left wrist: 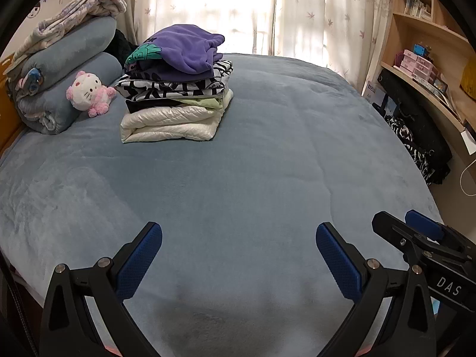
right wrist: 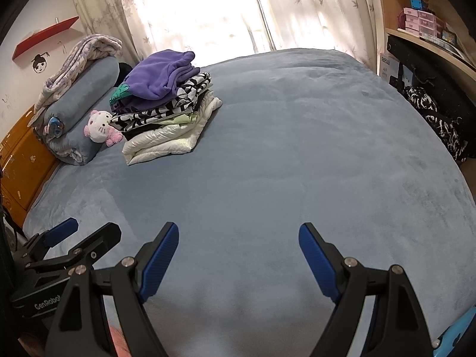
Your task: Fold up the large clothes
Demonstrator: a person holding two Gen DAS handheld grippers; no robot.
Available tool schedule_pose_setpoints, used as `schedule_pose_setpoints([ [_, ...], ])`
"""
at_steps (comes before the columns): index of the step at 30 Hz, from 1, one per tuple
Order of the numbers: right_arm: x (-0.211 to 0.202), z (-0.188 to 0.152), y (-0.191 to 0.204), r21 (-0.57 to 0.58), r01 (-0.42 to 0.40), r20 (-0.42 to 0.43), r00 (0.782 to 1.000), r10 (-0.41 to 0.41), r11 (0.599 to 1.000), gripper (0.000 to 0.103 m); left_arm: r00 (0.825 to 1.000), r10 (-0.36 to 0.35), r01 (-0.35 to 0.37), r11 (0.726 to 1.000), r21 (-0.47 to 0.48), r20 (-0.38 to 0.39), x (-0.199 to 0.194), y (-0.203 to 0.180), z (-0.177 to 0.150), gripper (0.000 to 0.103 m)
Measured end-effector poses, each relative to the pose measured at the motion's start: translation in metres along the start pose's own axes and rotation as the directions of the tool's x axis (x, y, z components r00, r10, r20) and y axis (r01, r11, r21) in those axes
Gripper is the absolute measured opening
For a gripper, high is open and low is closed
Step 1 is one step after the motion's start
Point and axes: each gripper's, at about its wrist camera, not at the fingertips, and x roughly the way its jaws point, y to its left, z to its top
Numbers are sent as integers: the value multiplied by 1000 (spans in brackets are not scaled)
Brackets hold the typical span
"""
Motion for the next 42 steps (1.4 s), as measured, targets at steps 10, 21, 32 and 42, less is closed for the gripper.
schedule_pose_setpoints([
  [10,3,0,1,-5,9,-10,1000,-9,1000,83,1000,8,-8,1000,12,-6,4,0,0,102],
  [21,3,0,1,-5,13,-7,1000,-13,1000,83,1000,23,-23,999,38,14,0,1,0,102],
  [32,2,-1,2,-5,13,-7,1000,-13,1000,83,1000,22,-23,999,42,9,-2,3,0,102],
  [42,1,-3,3,-6,15,-7,1000,-15,1000,83,1000,20,-20,999,40,4,-4,5,-2,102],
])
